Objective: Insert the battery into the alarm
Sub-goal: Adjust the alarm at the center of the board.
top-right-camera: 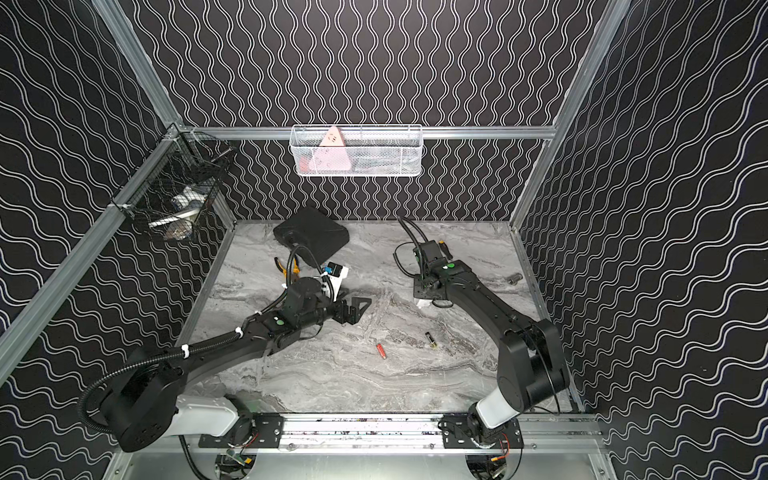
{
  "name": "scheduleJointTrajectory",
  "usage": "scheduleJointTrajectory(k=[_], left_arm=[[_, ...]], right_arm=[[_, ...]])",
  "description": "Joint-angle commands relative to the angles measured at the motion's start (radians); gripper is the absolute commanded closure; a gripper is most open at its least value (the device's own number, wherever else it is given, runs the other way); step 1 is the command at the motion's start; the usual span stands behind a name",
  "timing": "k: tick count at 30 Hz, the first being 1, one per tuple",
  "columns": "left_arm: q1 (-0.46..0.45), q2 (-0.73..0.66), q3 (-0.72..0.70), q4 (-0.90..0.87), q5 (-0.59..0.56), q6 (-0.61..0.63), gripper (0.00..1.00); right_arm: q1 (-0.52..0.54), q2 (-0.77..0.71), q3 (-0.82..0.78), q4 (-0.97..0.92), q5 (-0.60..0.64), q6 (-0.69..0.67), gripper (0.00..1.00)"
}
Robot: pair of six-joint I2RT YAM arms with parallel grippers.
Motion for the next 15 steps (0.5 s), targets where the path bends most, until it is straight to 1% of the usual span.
scheduleJointTrajectory(k=[1, 4, 6, 8, 11, 15], left_arm=[[-0.009, -0.037, -0.043, 0.092, -0.100, 0.109, 0.01], [-0.008, -0.094, -0.094, 0.097, -0.221, 0.113, 0.01], [-0.007, -0.135, -0.090, 0.030, -0.285, 0.087, 0.01], [-0.005, -0.157, -0.065, -0.045, -0.304, 0.082, 0.01], [-0.007, -0.221, -0.131, 0.025, -0.320, 0.086, 0.01], [-0.006, -0.331, -0.200, 0.053, -0.303, 0.158, 0.01]], right_arm=[[0.047, 0.048, 0.049, -0.115, 0.207, -0.045, 0.70], [0.078, 0.108, 0.088, -0.163, 0.297, -0.049, 0.69], [0.100, 0.146, 0.104, -0.184, 0.352, -0.048, 0.69], [0.118, 0.179, 0.114, -0.185, 0.388, -0.055, 0.68], [0.151, 0.235, 0.132, -0.200, 0.463, -0.045, 0.68], [0.192, 0.287, 0.147, -0.208, 0.507, -0.023, 0.68]])
